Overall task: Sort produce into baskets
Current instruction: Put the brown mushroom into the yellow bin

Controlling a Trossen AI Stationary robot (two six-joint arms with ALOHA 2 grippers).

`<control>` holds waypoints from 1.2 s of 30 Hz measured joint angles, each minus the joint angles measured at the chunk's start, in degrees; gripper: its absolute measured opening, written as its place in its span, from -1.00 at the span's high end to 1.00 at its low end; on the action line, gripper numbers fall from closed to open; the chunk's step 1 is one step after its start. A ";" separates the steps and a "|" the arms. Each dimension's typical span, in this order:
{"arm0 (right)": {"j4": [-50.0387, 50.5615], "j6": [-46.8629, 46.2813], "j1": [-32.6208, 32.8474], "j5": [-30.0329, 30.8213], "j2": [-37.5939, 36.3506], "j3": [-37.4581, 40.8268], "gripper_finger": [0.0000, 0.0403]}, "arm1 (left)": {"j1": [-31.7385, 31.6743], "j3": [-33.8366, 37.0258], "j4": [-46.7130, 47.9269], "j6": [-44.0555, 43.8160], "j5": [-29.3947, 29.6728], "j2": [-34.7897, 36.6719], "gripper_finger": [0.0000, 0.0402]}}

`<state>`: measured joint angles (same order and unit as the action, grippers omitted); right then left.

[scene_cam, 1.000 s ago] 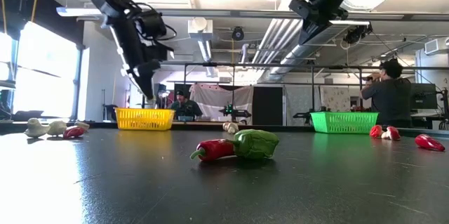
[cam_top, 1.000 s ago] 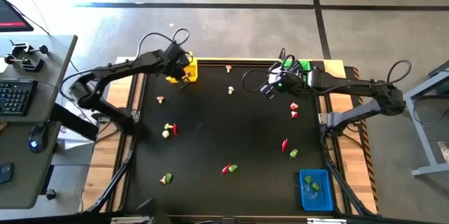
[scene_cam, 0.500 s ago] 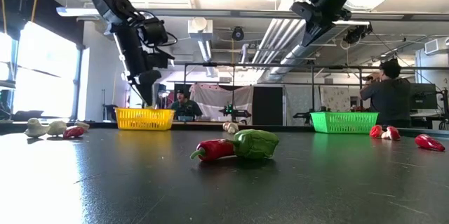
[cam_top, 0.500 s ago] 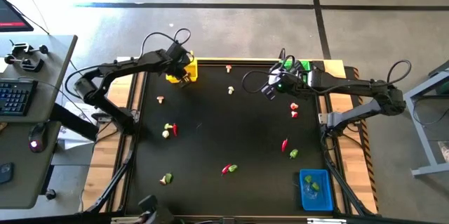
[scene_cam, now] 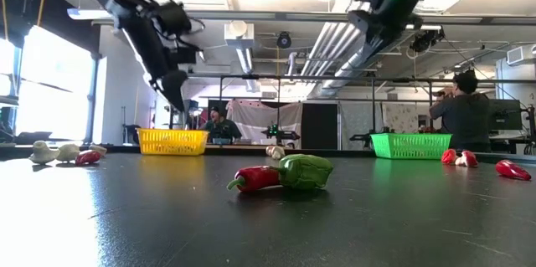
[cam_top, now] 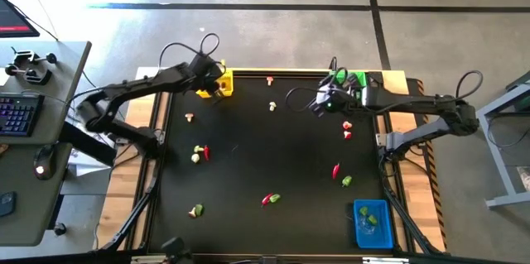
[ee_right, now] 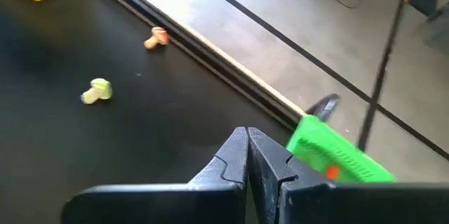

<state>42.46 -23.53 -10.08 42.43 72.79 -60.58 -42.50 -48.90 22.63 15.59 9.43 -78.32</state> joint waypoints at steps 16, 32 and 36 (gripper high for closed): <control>-55.80 -3.55 11.76 -2.70 0.03 34.29 1.00 | 28.44 0.57 25.16 -6.04 -3.64 24.18 0.76; -57.13 -0.43 23.55 4.65 0.00 35.30 1.00 | 66.72 0.59 28.33 -19.94 -8.60 16.43 0.77; -56.97 -0.43 23.71 5.10 0.00 35.30 1.00 | 74.03 0.59 28.34 -23.89 -8.85 11.42 0.77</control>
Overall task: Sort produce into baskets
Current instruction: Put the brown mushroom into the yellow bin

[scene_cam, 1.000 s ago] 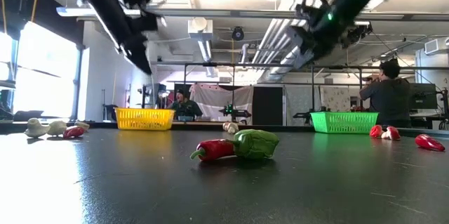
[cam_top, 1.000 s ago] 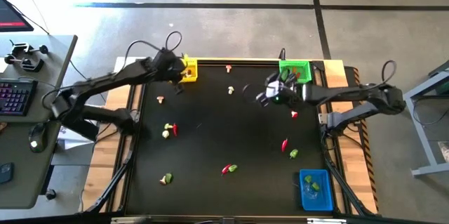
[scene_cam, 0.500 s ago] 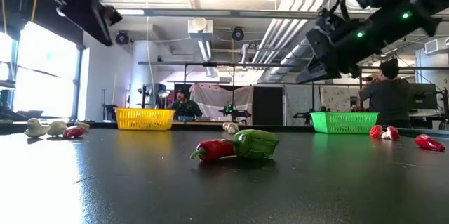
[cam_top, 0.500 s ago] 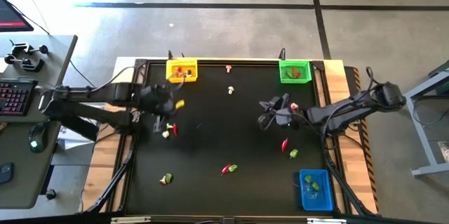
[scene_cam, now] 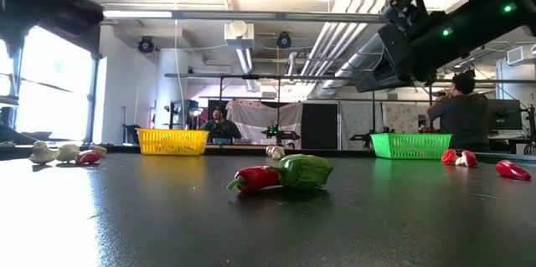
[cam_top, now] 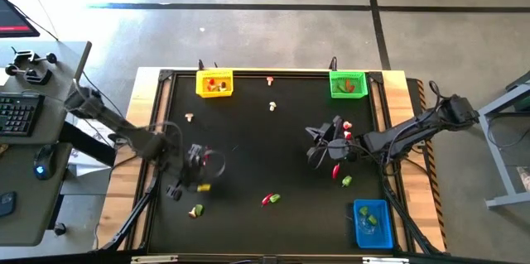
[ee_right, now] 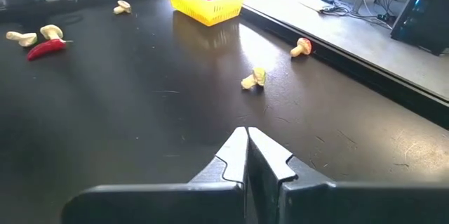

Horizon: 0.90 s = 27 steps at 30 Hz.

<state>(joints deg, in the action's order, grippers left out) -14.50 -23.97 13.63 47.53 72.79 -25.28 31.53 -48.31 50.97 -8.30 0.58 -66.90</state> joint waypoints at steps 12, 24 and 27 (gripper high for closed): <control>0.24 0.00 -0.09 -0.01 0.00 0.00 1.00 | 7.61 0.04 -1.09 -10.63 0.09 -9.17 0.75; 1.40 0.00 -0.09 -0.04 -0.02 0.00 1.00 | 15.22 0.07 -9.30 -16.75 -5.12 -17.64 0.18; 1.51 0.02 -0.09 -0.07 -0.02 0.00 1.00 | 15.64 0.07 -12.42 -17.18 -5.12 -18.77 0.09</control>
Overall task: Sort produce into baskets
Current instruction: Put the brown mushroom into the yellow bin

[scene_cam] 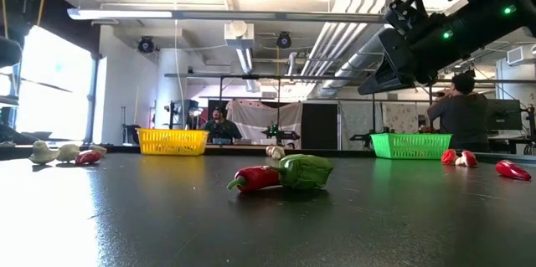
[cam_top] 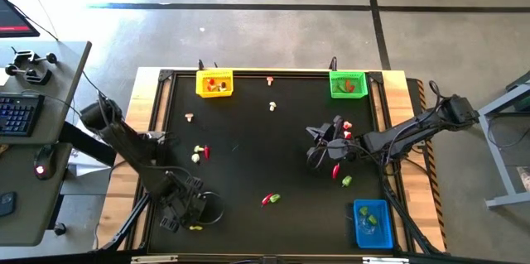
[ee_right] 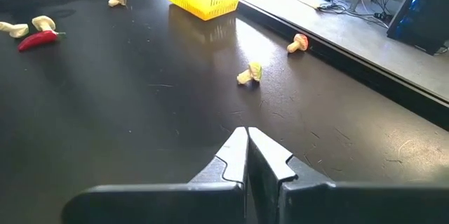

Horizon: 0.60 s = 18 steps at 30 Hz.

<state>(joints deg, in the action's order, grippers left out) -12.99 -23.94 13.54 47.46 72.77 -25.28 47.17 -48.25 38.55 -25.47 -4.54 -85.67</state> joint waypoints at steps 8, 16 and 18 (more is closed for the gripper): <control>0.08 -0.01 -0.02 -0.02 0.00 0.00 1.00 | 0.62 0.00 -2.07 -1.39 0.13 -2.65 0.16; 0.30 0.00 -0.04 -0.04 0.00 0.00 1.00 | 1.02 0.00 -5.33 -0.84 0.33 -4.13 0.40; 0.31 0.00 -0.04 -0.04 0.00 0.00 1.00 | 1.02 0.00 -5.51 -0.85 0.45 -4.13 0.46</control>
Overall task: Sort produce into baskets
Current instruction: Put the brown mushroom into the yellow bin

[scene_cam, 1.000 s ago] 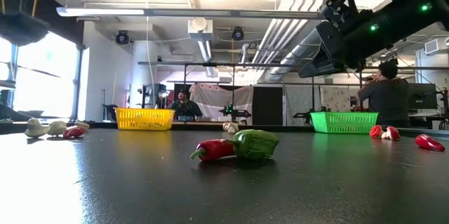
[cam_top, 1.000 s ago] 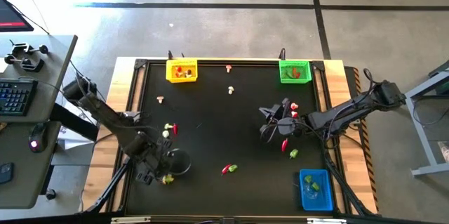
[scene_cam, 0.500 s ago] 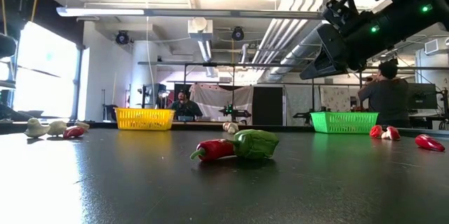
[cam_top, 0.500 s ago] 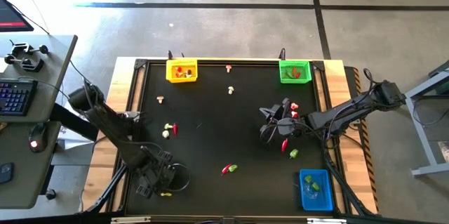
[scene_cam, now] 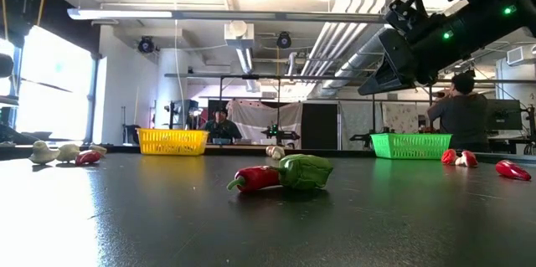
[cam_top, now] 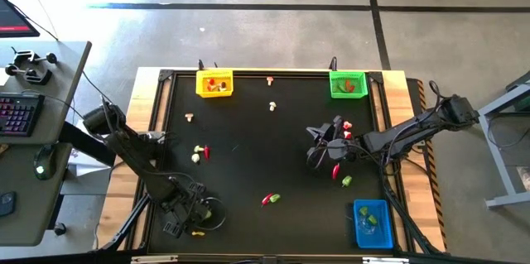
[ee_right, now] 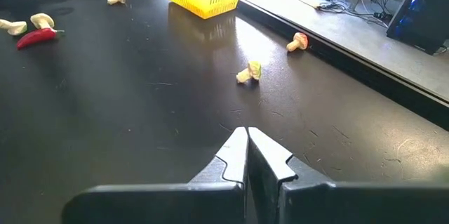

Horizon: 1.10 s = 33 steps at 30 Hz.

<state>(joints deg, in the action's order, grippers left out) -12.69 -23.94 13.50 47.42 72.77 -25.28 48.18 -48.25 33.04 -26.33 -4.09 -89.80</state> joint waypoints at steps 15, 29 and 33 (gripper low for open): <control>0.00 0.00 0.00 0.00 0.00 0.00 1.00 | -2.17 0.00 9.36 2.18 3.98 3.40 0.98; 0.17 0.00 0.00 0.02 0.00 0.00 1.00 | -37.98 -0.02 14.54 9.68 28.21 20.85 1.00; 0.22 0.00 0.00 0.02 0.00 0.00 1.00 | -52.76 -0.02 9.62 17.31 28.78 23.42 1.00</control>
<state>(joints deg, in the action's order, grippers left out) -12.47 -23.94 13.50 47.44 72.77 -25.28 -4.58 -48.27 42.66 -9.01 24.69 -66.38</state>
